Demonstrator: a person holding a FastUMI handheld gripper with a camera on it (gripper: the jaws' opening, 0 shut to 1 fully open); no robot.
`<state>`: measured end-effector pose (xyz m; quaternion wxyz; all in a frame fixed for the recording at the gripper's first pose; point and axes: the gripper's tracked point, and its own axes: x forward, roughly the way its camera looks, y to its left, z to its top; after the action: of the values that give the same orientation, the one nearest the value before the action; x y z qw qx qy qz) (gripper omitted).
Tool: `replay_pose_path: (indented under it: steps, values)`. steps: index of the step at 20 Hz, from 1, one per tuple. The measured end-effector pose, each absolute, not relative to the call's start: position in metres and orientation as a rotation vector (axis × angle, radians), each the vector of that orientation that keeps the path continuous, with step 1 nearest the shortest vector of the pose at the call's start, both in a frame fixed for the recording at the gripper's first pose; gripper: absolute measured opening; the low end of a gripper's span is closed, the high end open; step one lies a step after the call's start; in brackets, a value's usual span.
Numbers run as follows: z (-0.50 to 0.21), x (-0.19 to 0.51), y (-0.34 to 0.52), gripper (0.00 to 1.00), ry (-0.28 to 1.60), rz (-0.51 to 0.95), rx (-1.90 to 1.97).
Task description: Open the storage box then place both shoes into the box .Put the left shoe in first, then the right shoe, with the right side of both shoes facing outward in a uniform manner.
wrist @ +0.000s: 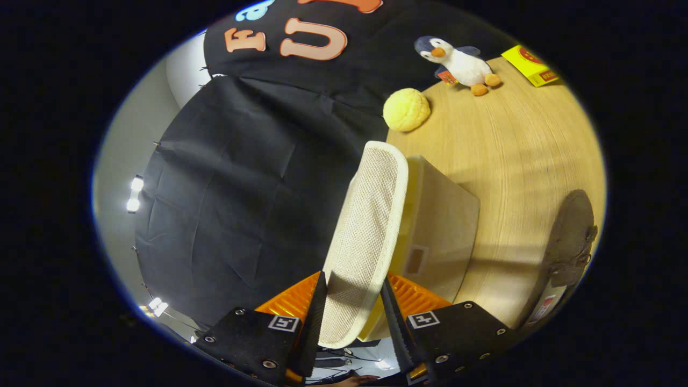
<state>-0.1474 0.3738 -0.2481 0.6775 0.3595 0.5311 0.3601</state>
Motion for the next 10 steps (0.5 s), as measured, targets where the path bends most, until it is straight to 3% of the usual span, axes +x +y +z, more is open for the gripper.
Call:
replay_pose_path:
  steps: [3,4,10]
  values:
    - [-0.207,-0.134,0.4,0.47,1.115,0.858,0.83]
    - [-0.196,-0.13,0.409,0.37,1.092,0.871,0.823]
    - [-0.148,-0.109,0.482,0.19,1.018,0.924,0.815]
